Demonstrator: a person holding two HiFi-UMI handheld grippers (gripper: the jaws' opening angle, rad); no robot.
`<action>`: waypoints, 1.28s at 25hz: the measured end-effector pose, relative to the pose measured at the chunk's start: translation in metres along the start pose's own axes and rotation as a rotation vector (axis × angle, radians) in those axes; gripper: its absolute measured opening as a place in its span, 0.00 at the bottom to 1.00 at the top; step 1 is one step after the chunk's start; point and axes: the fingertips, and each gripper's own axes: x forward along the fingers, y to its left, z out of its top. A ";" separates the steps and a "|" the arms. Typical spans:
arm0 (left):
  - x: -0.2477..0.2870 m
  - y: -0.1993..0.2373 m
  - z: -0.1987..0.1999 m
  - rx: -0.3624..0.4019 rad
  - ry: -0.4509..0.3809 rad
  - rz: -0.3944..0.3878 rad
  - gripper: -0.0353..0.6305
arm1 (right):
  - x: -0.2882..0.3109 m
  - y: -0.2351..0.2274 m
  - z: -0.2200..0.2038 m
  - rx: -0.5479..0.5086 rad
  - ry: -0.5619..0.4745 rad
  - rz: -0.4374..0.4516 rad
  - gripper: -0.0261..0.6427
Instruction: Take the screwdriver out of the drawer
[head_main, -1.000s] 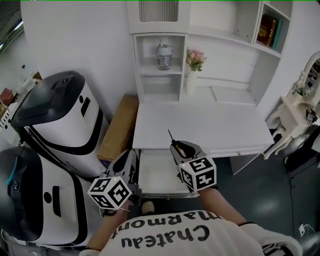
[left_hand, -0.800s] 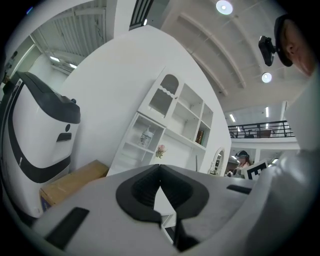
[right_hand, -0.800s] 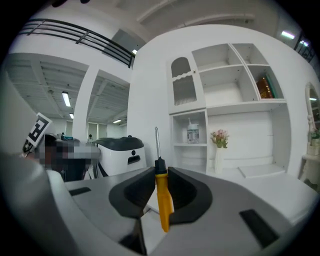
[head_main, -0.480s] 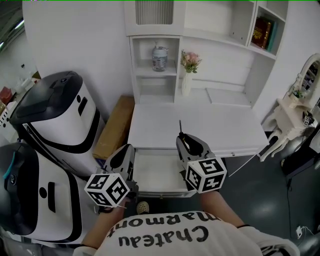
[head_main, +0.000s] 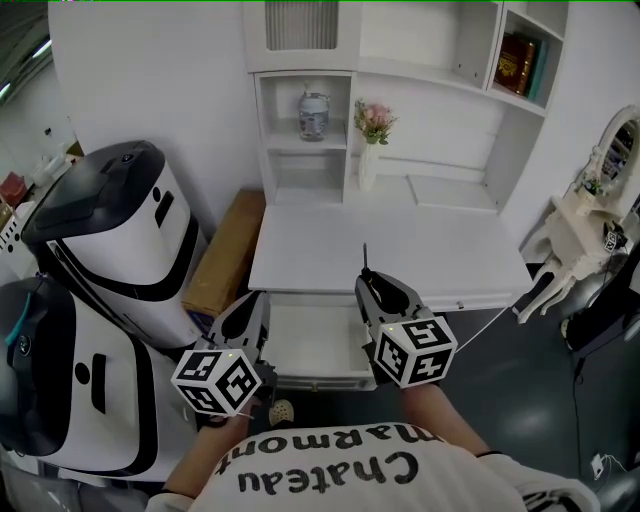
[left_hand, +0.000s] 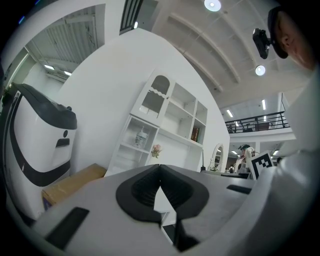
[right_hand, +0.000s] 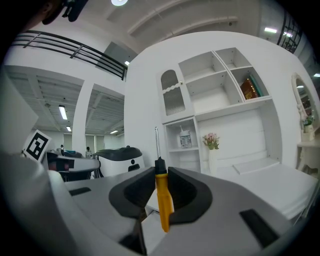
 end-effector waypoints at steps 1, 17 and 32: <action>-0.002 -0.001 -0.002 0.000 0.001 0.003 0.09 | -0.002 0.000 -0.002 0.004 0.004 0.002 0.17; -0.031 -0.010 -0.033 -0.031 0.016 0.069 0.09 | -0.030 0.007 -0.038 0.010 0.078 0.053 0.17; -0.029 -0.006 -0.040 -0.038 0.027 0.081 0.09 | -0.032 0.000 -0.049 0.027 0.105 0.047 0.17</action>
